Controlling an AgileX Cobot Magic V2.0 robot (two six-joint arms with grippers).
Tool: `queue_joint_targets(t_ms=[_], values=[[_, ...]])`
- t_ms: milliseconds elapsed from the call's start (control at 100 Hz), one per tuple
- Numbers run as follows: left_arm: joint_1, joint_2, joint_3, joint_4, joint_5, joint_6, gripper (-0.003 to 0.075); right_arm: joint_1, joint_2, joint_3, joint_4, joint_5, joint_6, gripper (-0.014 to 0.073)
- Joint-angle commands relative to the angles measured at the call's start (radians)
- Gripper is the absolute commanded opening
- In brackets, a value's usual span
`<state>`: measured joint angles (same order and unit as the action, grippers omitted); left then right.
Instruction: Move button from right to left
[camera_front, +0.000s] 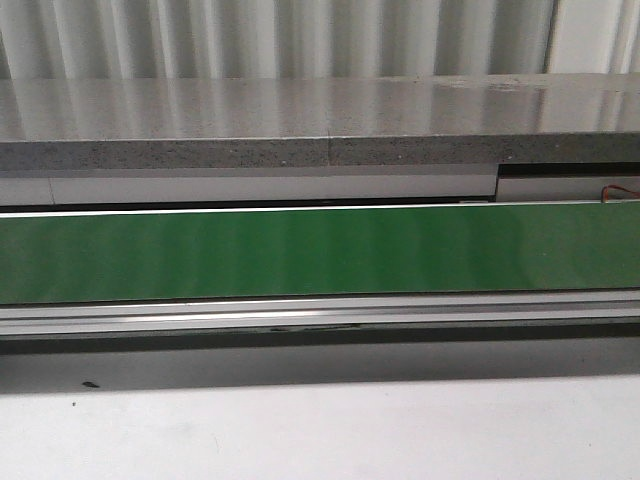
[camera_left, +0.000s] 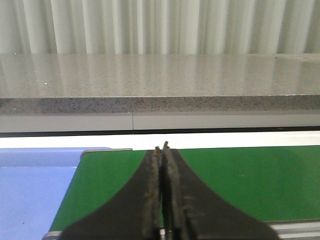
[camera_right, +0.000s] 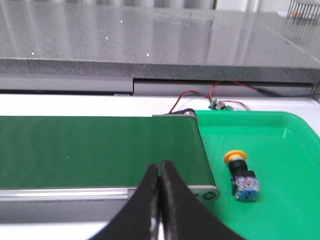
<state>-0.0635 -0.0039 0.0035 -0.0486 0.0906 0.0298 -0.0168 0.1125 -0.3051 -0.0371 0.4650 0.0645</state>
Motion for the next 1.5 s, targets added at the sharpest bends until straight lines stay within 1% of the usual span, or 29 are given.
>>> queue_joint_targets(t_ms=[0, 140, 190, 420, 620, 670, 740, 770, 790, 820, 830, 840, 860, 870, 910, 980, 1010, 1140, 1210, 1310, 1490], values=[[-0.003, -0.032, 0.038, -0.005, -0.083, -0.007, -0.0020, -0.007, 0.102, -0.105, -0.010, 0.014, -0.003, -0.0068], [-0.003, -0.032, 0.038, -0.005, -0.083, -0.007, -0.0020, -0.007, 0.249, -0.234, -0.009, 0.207, -0.003, -0.0068], [-0.003, -0.032, 0.038, -0.005, -0.083, -0.007, -0.0020, -0.007, 0.299, -0.271, -0.009, 0.254, -0.003, -0.0068], [-0.003, -0.032, 0.038, -0.005, -0.083, -0.007, -0.0020, -0.007, 0.498, -0.373, -0.009, 0.414, -0.003, -0.0067], [-0.003, -0.032, 0.038, -0.005, -0.083, -0.007, -0.0020, -0.007, 0.655, -0.423, -0.009, 0.496, -0.032, -0.0054], [-0.003, -0.032, 0.038, -0.005, -0.083, -0.007, -0.0020, -0.007, 0.693, -0.433, -0.009, 0.497, -0.038, -0.0018], [-0.003, -0.032, 0.038, -0.005, -0.083, -0.007, -0.0020, -0.007, 0.743, -0.448, -0.009, 0.497, -0.037, 0.0088], [-0.003, -0.032, 0.038, -0.005, -0.083, -0.007, -0.0020, -0.007, 0.763, -0.453, -0.007, 0.497, -0.037, 0.0165], [-0.003, -0.032, 0.038, -0.005, -0.083, -0.007, -0.0020, -0.007, 0.777, -0.458, -0.006, 0.497, -0.037, 0.0200], [-0.003, -0.032, 0.038, -0.005, -0.083, -0.007, -0.0020, -0.007, 0.795, -0.465, -0.004, 0.497, -0.037, 0.0297], [-0.003, -0.032, 0.038, -0.005, -0.083, -0.007, -0.0020, -0.007, 0.800, -0.466, -0.004, 0.497, -0.037, 0.0317], [-0.003, -0.032, 0.038, -0.005, -0.083, -0.007, -0.0020, -0.007, 0.809, -0.469, -0.004, 0.497, -0.037, 0.0358], [-0.003, -0.032, 0.038, -0.005, -0.083, -0.007, -0.0020, -0.007, 0.822, -0.475, -0.002, 0.497, -0.037, 0.0399], [-0.003, -0.032, 0.038, -0.005, -0.083, -0.007, -0.0020, -0.007, 0.826, -0.477, -0.002, 0.497, -0.037, 0.0438], [-0.003, -0.032, 0.038, -0.005, -0.083, -0.007, -0.0020, -0.007, 0.851, -0.487, 0.001, 0.497, -0.037, 0.0544], [-0.003, -0.032, 0.038, -0.005, -0.083, -0.007, -0.0020, -0.007, 0.891, -0.509, 0.003, 0.498, -0.037, 0.0652], [-0.003, -0.032, 0.038, -0.005, -0.083, -0.007, -0.0020, -0.007, 0.907, -0.519, 0.003, 0.500, -0.037, 0.0666], [-0.003, -0.032, 0.038, -0.005, -0.083, -0.007, -0.0020, -0.011, 0.984, -0.585, 0.002, 0.503, -0.037, 0.0643], [-0.003, -0.032, 0.038, -0.005, -0.083, -0.007, -0.0020, -0.038, 1.026, -0.626, -0.001, 0.503, -0.037, 0.0643], [-0.003, -0.032, 0.038, -0.005, -0.083, -0.007, -0.0020, -0.114, 1.089, -0.686, -0.006, 0.503, -0.037, 0.0643], [-0.003, -0.032, 0.038, -0.005, -0.083, -0.007, -0.0020, -0.302, 1.229, -0.783, -0.012, 0.503, -0.037, 0.0643]])
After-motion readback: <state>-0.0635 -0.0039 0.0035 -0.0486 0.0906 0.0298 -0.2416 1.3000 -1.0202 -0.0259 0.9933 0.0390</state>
